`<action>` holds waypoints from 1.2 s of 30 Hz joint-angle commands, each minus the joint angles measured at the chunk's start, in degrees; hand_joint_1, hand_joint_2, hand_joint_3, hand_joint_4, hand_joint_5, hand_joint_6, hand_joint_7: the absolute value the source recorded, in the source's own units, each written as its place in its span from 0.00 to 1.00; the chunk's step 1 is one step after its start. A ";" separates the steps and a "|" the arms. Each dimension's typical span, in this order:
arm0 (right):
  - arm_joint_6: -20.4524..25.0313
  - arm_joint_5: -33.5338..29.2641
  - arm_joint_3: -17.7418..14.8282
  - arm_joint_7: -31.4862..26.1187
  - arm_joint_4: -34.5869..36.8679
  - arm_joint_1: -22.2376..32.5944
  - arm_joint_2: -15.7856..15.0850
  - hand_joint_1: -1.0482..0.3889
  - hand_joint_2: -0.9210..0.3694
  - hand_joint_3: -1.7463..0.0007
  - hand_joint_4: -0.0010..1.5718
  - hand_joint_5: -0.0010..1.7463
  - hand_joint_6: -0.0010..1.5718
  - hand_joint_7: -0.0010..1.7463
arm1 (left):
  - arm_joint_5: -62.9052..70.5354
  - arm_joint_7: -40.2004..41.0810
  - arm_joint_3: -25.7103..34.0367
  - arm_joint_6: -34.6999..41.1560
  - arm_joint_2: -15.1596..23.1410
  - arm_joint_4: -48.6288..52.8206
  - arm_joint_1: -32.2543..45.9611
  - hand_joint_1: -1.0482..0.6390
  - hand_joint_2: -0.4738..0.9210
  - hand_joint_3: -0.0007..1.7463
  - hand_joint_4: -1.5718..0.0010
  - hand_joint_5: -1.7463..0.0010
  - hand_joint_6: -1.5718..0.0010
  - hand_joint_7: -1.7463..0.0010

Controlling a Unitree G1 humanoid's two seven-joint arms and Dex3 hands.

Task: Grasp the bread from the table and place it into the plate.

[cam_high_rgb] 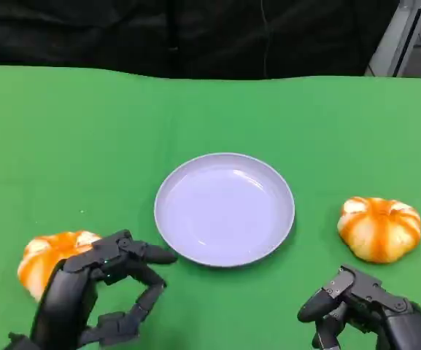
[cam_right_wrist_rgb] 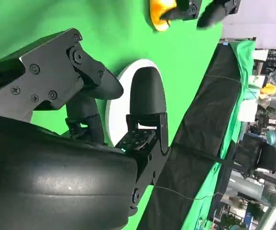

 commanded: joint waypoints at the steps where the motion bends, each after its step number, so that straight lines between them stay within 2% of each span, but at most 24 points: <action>1: -0.32 0.17 -0.26 -0.27 -0.31 0.28 -0.28 0.71 0.30 0.35 0.39 0.93 0.44 0.75 | 10.96 6.20 1.89 0.35 3.23 -1.10 -1.41 0.40 0.99 0.11 0.88 0.70 0.71 0.99; 5: 0.38 -0.06 -0.16 -0.32 -0.84 0.45 -0.16 0.70 0.30 0.36 0.39 0.93 0.44 0.75 | 22.00 12.84 2.01 0.65 5.99 -0.23 -2.62 0.33 1.00 0.09 0.97 0.75 0.79 1.00; 9: 0.00 0.09 -0.20 -0.25 -0.74 0.44 -0.25 0.70 0.29 0.36 0.39 0.94 0.44 0.75 | 28.58 16.79 1.06 3.34 7.68 -0.62 -2.93 0.30 1.00 0.09 1.00 0.82 0.84 0.99; 11: 0.28 0.02 0.02 -0.51 -0.88 0.53 0.13 0.70 0.29 0.36 0.39 0.94 0.44 0.75 | 35.48 17.84 0.26 8.48 9.59 -2.81 -2.95 0.29 1.00 0.10 1.00 0.93 0.89 0.98; 13: 0.30 0.07 0.14 -0.65 -0.90 0.60 0.35 0.70 0.29 0.36 0.39 0.94 0.44 0.75 | 39.32 18.27 -0.40 12.16 10.72 -4.22 -3.11 0.28 1.00 0.10 1.00 0.98 0.91 0.98; 17: 0.04 0.47 0.13 -0.70 -0.70 0.63 0.48 0.71 0.30 0.35 0.39 0.94 0.44 0.75 | 42.34 18.14 -1.62 18.01 11.69 -6.03 -3.73 0.29 1.00 0.08 1.00 1.00 0.92 0.98; 20: 0.03 0.52 0.13 -0.72 -0.69 0.62 0.47 0.71 0.30 0.34 0.39 0.94 0.44 0.76 | 42.40 18.37 -2.41 19.58 12.13 -6.66 -3.70 0.29 1.00 0.07 1.00 1.00 0.92 0.99; 21: 0.08 0.25 0.24 -0.84 -0.72 0.54 0.51 0.71 0.30 0.34 0.39 0.94 0.44 0.76 | 47.46 16.26 -3.39 24.48 12.93 -8.26 -4.20 0.29 1.00 0.07 1.00 1.00 0.92 0.99; 23: 0.27 -0.26 0.48 -1.08 -0.68 0.28 0.64 0.71 0.30 0.34 0.39 0.94 0.44 0.76 | 58.81 6.54 -6.20 36.37 13.94 -11.45 -6.58 0.25 1.00 0.11 0.97 0.98 0.90 0.98; 25: 0.55 -0.09 0.60 -1.12 -0.76 0.22 0.83 0.71 0.30 0.34 0.39 0.94 0.44 0.76 | 64.07 0.98 -8.23 42.93 13.71 -12.19 -8.56 0.24 1.00 0.10 0.94 0.97 0.87 0.98; 29: 0.60 0.16 0.81 -1.17 -0.92 0.37 1.02 0.71 0.30 0.34 0.39 0.94 0.44 0.76 | 66.33 -3.56 -10.74 49.44 13.30 -10.04 -11.88 0.25 1.00 0.07 0.95 0.97 0.87 0.98; 36: 0.68 -0.14 0.98 -1.20 -1.26 0.59 0.96 0.72 0.31 0.33 0.39 0.94 0.44 0.76 | 63.70 -6.18 -13.07 55.13 13.98 -1.19 -17.83 0.28 1.00 0.03 0.94 0.97 0.85 0.99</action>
